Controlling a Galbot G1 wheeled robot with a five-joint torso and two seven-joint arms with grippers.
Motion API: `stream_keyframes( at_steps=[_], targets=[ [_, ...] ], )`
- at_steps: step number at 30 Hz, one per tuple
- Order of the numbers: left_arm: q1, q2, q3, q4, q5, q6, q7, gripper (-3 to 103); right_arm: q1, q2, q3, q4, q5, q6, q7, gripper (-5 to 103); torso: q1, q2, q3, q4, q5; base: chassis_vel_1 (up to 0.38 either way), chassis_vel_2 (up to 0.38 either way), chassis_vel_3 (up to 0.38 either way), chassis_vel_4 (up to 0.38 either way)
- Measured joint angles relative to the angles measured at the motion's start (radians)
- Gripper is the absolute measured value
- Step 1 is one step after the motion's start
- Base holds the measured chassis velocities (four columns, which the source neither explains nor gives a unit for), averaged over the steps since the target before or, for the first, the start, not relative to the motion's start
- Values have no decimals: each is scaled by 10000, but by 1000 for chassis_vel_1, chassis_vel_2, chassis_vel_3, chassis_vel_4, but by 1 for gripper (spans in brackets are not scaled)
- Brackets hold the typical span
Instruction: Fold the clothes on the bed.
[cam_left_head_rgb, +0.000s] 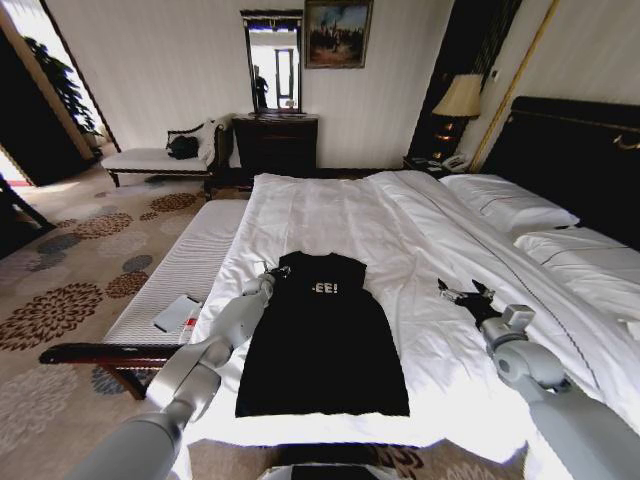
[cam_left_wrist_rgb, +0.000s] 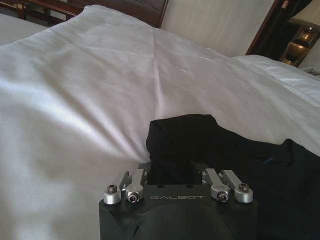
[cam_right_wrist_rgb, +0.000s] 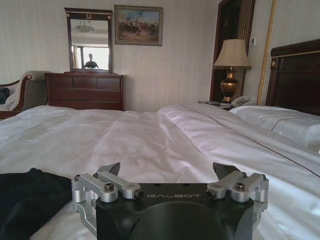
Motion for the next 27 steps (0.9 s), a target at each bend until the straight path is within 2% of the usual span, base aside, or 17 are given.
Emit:
stream_keyframes(
  at_steps=[1,3,4,7,10,12,14,15,16,17,20,22,24,27],
  targets=[
    [8,0,-3,-59,1,-1,0,39,0,-8,12,3,38,-12,10,100,0,0,0,1,0,0,0,0,0],
    [17,0,-3,-98,1,-3,0,39,1,-12,13,4,48,-16,12,100,0,0,0,0,0,0,0,0,0],
    [34,0,-3,-164,1,-7,0,28,8,-19,13,3,67,-21,16,100,0,0,0,-1,0,0,0,0,0],
    [33,2,-3,-176,1,-13,0,23,43,-24,-15,-1,103,-27,20,100,0,0,0,-2,0,0,0,0,0],
    [24,13,0,-171,13,-42,1,7,205,-24,-216,-65,373,-96,89,100,0,0,0,-1,0,0,0,0,0],
    [24,23,0,-180,19,-46,0,7,261,-27,-273,-72,575,-138,116,100,0,0,0,-1,0,0,0,0,0],
    [25,46,0,-227,35,-48,0,3,531,-70,-475,-43,1668,-488,400,100,0,0,0,-4,1,0,0,0,0],
    [25,60,8,-257,68,-57,0,3,1078,-174,-749,-67,3132,-985,735,100,0,0,0,-2,1,0,0,0,0],
    [25,61,14,-260,84,-60,1,3,1443,-261,-913,-178,3743,-1172,826,100,-1,0,0,-2,1,0,0,0,0],
    [25,61,14,-260,84,-60,1,3,1443,-261,-913,-178,3743,-1172,826,100,-1,0,0,-2,1,0,0,0,0],
    [23,53,43,-305,131,-64,1,3,3196,-711,-1783,-1052,5412,-1952,615,100,1,0,0,7,-2,0,0,0,0],
    [23,59,62,-337,133,-64,0,3,3681,-797,-2091,-1374,5683,-2219,439,100,2,0,1,5,-2,0,0,0,0],
    [44,112,112,-434,134,-72,0,3,4782,-872,-3021,-2160,6069,-2711,134,100,2,0,1,-6,-2,0,0,0,0],
    [77,134,131,-449,148,-101,0,3,6402,-808,-4421,-3415,6214,-3113,-232,100,1,1,0,0,-2,0,0,0,0]
  ],
)
